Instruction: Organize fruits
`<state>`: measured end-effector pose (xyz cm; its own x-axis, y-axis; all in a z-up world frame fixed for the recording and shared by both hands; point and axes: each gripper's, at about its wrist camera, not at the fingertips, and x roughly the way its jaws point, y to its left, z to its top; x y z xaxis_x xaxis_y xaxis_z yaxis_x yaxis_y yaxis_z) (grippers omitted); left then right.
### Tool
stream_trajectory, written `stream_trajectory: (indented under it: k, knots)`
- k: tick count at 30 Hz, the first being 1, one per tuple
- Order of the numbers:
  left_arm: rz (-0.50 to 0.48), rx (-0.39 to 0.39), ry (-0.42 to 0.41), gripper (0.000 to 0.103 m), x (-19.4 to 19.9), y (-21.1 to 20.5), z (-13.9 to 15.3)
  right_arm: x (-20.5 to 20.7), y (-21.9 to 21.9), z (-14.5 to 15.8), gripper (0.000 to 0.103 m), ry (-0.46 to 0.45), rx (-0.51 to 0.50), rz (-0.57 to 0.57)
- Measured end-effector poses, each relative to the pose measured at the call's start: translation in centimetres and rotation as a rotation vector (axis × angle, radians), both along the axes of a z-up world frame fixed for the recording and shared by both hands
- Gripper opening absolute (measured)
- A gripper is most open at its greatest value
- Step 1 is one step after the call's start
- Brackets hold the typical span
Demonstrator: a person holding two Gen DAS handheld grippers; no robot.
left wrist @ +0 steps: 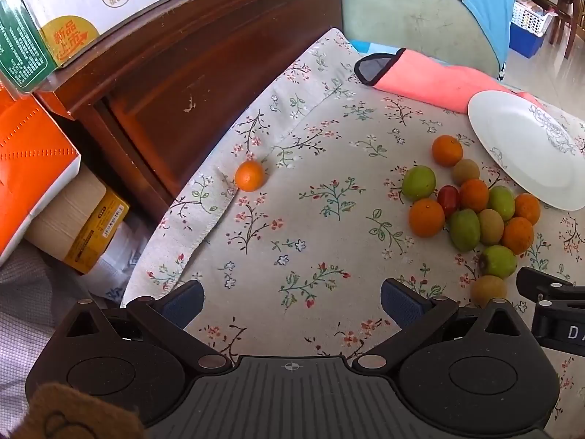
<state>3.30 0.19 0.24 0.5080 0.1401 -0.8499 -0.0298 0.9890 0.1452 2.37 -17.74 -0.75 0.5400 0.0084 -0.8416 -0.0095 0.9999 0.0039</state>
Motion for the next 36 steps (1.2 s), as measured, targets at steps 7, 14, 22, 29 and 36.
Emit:
stream_trajectory:
  k: [7,14,22,29,36]
  knots:
    - [-0.011,0.007,0.0,0.103,-0.1,-0.4,-0.1,0.2,0.3,-0.6,0.102,0.003,-0.012,-0.007]
    - [-0.018,0.016,-0.004,0.103,-0.3,-0.7,-0.2,0.3,0.7,-1.0,0.102,0.001,-0.008,0.01]
    - [-0.014,0.024,-0.009,0.103,-0.3,-0.8,-0.3,0.4,0.9,-1.1,0.102,0.003,-0.013,0.006]
    - [-0.015,0.024,-0.01,0.103,-0.3,-0.8,-0.3,0.4,0.9,-1.3,0.102,0.008,-0.002,0.006]
    - [-0.015,0.024,-0.009,0.103,-0.3,-0.9,-0.3,0.4,1.0,-1.4,0.1,0.022,0.015,0.01]
